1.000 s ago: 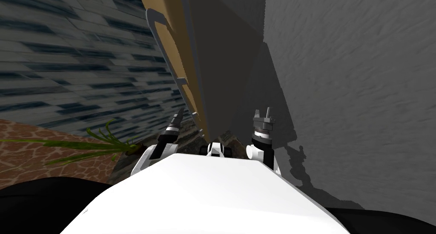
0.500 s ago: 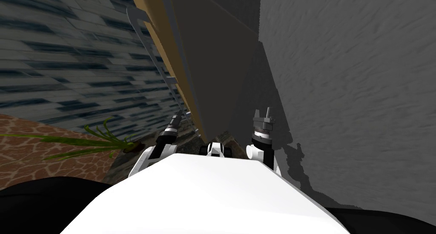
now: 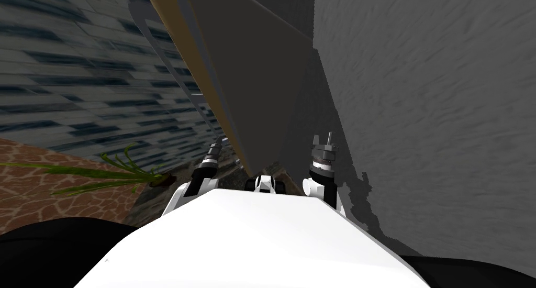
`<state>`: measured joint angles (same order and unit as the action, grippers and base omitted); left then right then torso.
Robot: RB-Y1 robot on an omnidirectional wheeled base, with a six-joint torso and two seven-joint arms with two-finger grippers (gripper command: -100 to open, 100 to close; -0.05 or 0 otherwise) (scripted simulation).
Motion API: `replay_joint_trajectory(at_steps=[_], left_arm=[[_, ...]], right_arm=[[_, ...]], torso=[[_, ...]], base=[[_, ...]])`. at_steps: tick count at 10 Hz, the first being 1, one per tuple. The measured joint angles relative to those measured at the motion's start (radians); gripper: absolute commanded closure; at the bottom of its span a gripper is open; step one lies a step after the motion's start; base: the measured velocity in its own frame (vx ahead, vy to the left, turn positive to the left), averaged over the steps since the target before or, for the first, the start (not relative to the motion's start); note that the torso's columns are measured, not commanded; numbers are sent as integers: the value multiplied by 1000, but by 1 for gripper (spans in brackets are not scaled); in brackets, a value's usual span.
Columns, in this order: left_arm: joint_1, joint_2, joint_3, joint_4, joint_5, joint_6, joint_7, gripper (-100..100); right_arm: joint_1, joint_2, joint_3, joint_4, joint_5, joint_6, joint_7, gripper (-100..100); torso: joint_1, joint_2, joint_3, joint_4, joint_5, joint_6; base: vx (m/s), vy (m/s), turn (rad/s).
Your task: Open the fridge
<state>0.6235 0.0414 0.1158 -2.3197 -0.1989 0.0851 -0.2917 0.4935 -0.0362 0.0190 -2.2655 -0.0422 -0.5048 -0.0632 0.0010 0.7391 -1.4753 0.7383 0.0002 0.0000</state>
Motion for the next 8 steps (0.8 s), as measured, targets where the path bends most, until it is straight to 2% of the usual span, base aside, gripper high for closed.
replay_joint_trajectory(at_steps=[2, 3, 4, 7, 8], left_arm=[[4, -4, -1, -14, -1, 11, -2, -100], [4, -4, -2, -16, -2, 14, -3, 100], [6, -4, 0, -14, -2, 15, -3, 100], [17, 35, -18, -9, 13, 17, 6, 100], [17, 46, -20, -12, 16, 23, 8, 100]], right_arm=[[0, 0, 0, 0, 0, 0, 0, 0], [0, 0, 0, 0, 0, 0, 0, 0], [0, 0, 0, 0, 0, 0, 0, 0], [0, -1, -1, 0, 0, 0, 0, 0], [0, -1, -1, 0, 0, 0, 0, 0]], torso=[[3, -4, -2, -1, 1, 0], [1, -2, -2, -1, 1, 0], [-2, 0, 0, 1, -1, 2], [11, -5, -5, 4, -2, 2], [5, -10, -9, 4, -3, 3]], base=[[58, 15, -28], [4, 3, 18], [-37, 137, -61], [-92, 230, -73], [-127, 256, -91]])
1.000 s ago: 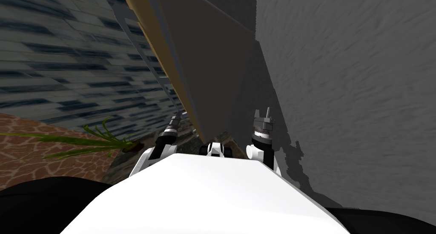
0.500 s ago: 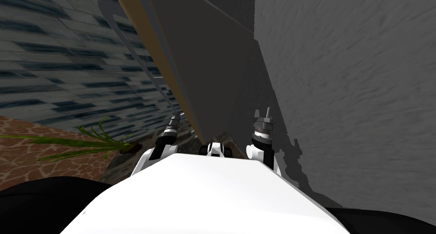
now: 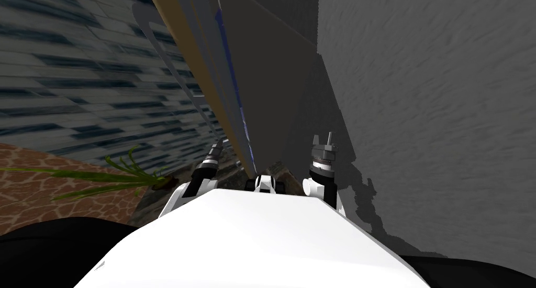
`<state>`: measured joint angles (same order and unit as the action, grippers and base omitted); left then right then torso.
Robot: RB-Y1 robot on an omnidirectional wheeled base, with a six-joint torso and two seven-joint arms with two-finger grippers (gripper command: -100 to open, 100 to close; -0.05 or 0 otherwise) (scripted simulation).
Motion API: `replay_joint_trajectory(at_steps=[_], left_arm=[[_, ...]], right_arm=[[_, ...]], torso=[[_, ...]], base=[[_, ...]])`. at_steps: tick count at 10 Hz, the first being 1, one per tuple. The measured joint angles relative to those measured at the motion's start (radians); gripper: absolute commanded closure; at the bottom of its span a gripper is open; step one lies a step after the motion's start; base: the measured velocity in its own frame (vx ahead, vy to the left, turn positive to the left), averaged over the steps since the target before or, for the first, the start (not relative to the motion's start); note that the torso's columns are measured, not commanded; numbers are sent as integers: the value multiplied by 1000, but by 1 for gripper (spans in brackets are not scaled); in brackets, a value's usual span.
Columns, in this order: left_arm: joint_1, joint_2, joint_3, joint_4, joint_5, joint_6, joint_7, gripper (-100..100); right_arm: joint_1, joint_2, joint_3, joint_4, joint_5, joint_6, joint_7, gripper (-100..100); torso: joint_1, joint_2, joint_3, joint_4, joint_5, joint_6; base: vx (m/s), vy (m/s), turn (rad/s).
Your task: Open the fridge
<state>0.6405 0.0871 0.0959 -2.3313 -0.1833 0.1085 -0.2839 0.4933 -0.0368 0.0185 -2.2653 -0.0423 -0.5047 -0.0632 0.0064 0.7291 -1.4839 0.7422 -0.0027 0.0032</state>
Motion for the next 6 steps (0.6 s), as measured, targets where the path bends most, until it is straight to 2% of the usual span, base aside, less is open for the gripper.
replay_joint_trajectory(at_steps=[4, 6], left_arm=[[9, 49, -33, -8, 15, -19, 11, 100], [4, 83, -47, -6, 26, -12, 18, 100]], right_arm=[[0, 0, 0, 0, 0, 0, 0, 0], [0, 0, 0, 0, 0, 0, 0, 0]], torso=[[-6, 2, 2, -1, -1, 1], [-7, -4, -2, -1, -3, 2]], base=[[-142, 303, -111], [-85, 303, -74]])
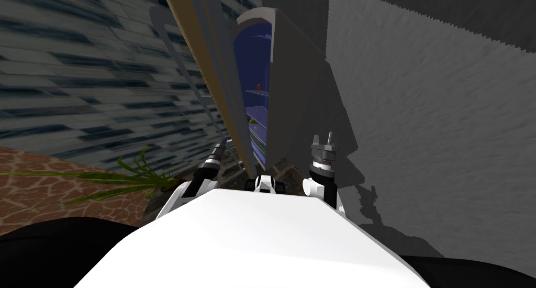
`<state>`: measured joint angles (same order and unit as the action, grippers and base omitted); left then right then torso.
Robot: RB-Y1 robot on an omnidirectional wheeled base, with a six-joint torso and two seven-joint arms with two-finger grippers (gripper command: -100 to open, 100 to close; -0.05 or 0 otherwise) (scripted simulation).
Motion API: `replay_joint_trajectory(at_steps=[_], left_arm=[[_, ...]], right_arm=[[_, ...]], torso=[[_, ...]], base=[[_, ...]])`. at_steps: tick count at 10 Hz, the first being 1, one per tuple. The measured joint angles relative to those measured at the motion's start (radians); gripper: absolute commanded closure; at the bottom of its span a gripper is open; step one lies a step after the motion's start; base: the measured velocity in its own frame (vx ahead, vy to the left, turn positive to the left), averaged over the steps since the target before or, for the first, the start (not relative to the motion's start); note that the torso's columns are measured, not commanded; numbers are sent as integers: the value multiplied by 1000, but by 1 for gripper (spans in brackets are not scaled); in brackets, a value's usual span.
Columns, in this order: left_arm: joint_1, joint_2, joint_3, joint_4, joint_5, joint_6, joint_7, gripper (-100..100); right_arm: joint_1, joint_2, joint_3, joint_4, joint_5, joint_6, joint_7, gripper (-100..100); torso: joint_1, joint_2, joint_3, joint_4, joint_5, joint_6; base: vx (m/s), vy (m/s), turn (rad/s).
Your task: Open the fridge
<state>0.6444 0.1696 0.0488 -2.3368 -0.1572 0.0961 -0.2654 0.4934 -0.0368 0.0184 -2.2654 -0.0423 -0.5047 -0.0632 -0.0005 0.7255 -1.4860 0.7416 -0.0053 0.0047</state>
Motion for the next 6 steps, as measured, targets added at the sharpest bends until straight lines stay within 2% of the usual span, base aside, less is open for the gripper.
replay_joint_trajectory(at_steps=[2, 4, 5, 6], left_arm=[[9, 39, -11, 5, 16, -18, 13, 100], [-3, 60, -24, 5, 21, -23, 15, 100], [-7, 89, -27, 3, 33, -22, 24, 100], [-8, 95, -33, -5, 34, -24, 27, 100]], right_arm=[[0, 0, 0, 0, 0, 0, 0, 0], [0, 0, 0, 0, 0, 0, 0, 0], [0, 0, 0, 0, 0, 0, 0, 0], [0, 0, 0, 0, 0, 0, 0, 0]], torso=[[4, -3, -2, 0, 1, 3], [-3, 2, 2, -1, 0, 1], [-3, 5, 4, 0, 0, 0], [-5, 9, 7, -1, 1, -2]], base=[[-124, 328, -118], [-148, 282, -121], [-141, 234, -83], [-65, 101, -11]])
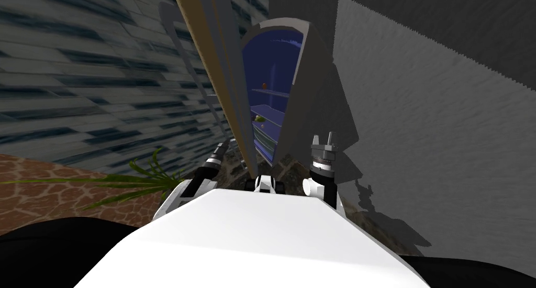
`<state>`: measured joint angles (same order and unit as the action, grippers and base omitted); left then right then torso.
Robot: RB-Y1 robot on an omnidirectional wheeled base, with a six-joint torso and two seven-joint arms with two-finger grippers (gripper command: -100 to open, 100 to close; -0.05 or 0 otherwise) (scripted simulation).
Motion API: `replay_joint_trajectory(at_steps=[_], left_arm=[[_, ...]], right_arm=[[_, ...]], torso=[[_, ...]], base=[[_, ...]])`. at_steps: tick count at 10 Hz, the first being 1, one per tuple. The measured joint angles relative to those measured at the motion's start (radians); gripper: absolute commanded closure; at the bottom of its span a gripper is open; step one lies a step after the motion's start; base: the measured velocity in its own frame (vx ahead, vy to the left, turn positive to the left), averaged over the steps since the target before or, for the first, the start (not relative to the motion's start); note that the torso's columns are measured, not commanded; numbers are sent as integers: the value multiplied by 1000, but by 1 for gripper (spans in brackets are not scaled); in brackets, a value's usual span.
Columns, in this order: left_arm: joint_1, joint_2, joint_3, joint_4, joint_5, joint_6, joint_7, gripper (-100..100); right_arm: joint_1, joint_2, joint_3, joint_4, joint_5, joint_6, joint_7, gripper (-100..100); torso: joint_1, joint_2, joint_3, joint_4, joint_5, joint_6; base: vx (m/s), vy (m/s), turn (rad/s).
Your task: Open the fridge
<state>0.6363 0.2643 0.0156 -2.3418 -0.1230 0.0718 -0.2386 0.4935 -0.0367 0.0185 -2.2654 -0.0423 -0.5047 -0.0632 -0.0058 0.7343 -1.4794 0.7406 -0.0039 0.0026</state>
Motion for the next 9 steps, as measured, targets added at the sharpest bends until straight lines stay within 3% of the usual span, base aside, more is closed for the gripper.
replay_joint_trajectory(at_steps=[1, 3, 4, 7, 9], left_arm=[[0, 0, -1, -1, 0, -1, 0, 100], [6, 27, -22, 2, 6, -7, 4, 100], [7, 37, -27, 2, 10, -10, 6, 100], [9, 86, -52, -5, 23, -27, 15, 100], [9, 107, -63, -14, 28, -37, 19, 100]], right_arm=[[0, 0, 0, 0, 0, 0, 0, 0], [0, 0, 0, 0, 0, 0, 0, 0], [0, 0, 0, 0, 0, 0, 0, 0], [0, 0, 0, 0, 0, 0, 0, 0], [0, 0, 0, 0, 0, 0, 0, 0]], torso=[[-5, -1, 0, -2, 0, -1], [17, -3, -2, -1, 4, 1], [16, -5, -3, -1, 4, 0], [5, -10, -6, -3, 1, 4], [-4, -7, -4, -4, 0, 3]], base=[[-25, 160, -88], [-59, 338, -109], [-62, 372, -108], [-74, 386, -98], [-54, 244, -79]])
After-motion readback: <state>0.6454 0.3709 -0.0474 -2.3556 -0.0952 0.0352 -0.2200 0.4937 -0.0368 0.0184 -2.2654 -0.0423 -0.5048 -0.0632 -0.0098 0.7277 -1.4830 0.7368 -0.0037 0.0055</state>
